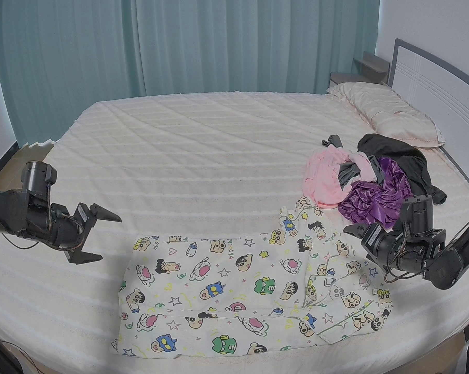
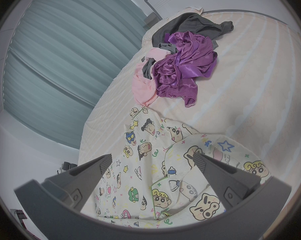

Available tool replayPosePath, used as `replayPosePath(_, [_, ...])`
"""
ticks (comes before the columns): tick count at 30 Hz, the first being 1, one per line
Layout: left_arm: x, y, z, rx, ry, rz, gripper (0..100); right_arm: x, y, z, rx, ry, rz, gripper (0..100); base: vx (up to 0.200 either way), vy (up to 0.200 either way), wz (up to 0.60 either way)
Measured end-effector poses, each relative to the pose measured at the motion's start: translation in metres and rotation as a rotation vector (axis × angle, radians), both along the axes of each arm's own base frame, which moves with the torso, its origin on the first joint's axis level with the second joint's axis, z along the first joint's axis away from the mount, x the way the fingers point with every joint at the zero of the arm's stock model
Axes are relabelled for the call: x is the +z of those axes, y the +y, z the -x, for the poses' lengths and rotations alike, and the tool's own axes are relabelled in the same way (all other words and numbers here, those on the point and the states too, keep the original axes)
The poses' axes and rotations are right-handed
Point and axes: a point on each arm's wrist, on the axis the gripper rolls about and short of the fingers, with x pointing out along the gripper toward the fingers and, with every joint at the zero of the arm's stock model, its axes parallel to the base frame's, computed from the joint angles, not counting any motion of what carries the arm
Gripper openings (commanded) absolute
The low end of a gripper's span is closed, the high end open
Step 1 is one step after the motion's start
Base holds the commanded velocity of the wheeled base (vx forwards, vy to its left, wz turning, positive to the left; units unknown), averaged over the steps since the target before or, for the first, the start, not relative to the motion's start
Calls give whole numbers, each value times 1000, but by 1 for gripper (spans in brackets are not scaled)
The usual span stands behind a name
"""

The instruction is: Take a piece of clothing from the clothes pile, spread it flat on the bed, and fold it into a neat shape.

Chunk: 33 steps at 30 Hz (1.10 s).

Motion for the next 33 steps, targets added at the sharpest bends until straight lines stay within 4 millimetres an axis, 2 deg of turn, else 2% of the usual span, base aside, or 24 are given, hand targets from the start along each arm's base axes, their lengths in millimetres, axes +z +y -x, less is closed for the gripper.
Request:
replayPosePath(5, [-9,-6,-28,-54,-78,-138,100,0,2,2,9,1,3,100,0,0,0])
replayPosePath(11, [-25,-18,-74,-68,-118,-264,100,0,6,5,22,3,7,100,0,0,0])
replayPosePath(18, [-60,-30,-119,-115,-119,-331,100,-1,8,7,30,9,10,100,0,0,0])
replayPosePath(25, [-94,-34,-133,-185,-91,-397,100,-2,8,8,34,13,13,100,0,0,0])
replayPosePath(33, [-109,-35,-136,-198,-65,-388,100,-3,10,9,43,16,14,100,0,0,0])
